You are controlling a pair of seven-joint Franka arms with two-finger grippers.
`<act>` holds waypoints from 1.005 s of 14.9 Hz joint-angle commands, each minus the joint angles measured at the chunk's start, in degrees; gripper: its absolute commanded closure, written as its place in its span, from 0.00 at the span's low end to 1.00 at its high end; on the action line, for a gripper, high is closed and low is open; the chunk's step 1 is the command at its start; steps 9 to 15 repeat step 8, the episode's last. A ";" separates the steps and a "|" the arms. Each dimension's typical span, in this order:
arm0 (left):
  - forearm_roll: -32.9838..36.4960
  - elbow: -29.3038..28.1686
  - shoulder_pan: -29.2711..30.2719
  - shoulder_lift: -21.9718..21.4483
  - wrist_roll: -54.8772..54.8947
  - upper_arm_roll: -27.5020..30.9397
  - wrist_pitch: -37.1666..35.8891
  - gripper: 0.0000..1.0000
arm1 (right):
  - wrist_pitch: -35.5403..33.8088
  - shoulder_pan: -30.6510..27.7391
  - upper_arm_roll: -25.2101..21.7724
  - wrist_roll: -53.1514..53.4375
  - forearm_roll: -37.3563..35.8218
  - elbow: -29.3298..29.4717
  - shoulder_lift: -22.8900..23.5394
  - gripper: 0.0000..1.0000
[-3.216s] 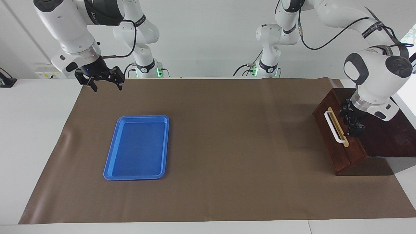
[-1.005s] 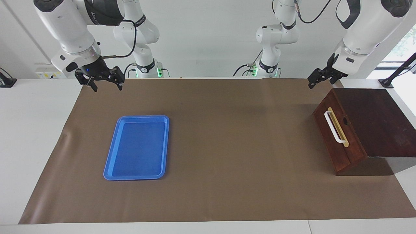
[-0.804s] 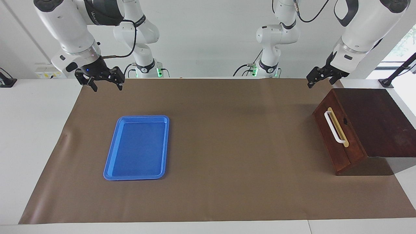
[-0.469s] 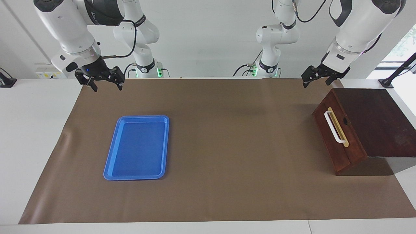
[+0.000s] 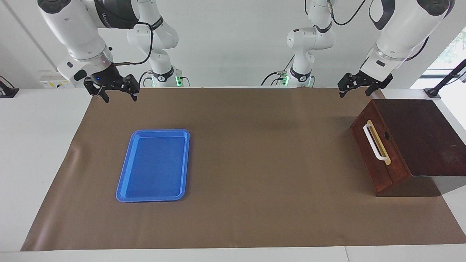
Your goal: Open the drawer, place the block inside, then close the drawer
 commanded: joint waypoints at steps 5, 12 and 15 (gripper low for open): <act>-0.54 -0.95 0.22 -0.85 1.02 0.14 0.94 0.00 | -0.65 -0.74 0.15 -1.05 -0.97 -0.30 -0.61 0.00; -0.54 -0.96 0.30 -0.85 1.02 0.14 1.03 0.00 | -0.74 -0.74 0.06 -1.14 -1.05 -0.30 -0.61 0.00; -0.54 -0.96 0.30 -0.85 1.02 0.14 1.03 0.00 | -0.74 -0.74 0.06 -1.14 -1.05 -0.30 -0.61 0.00</act>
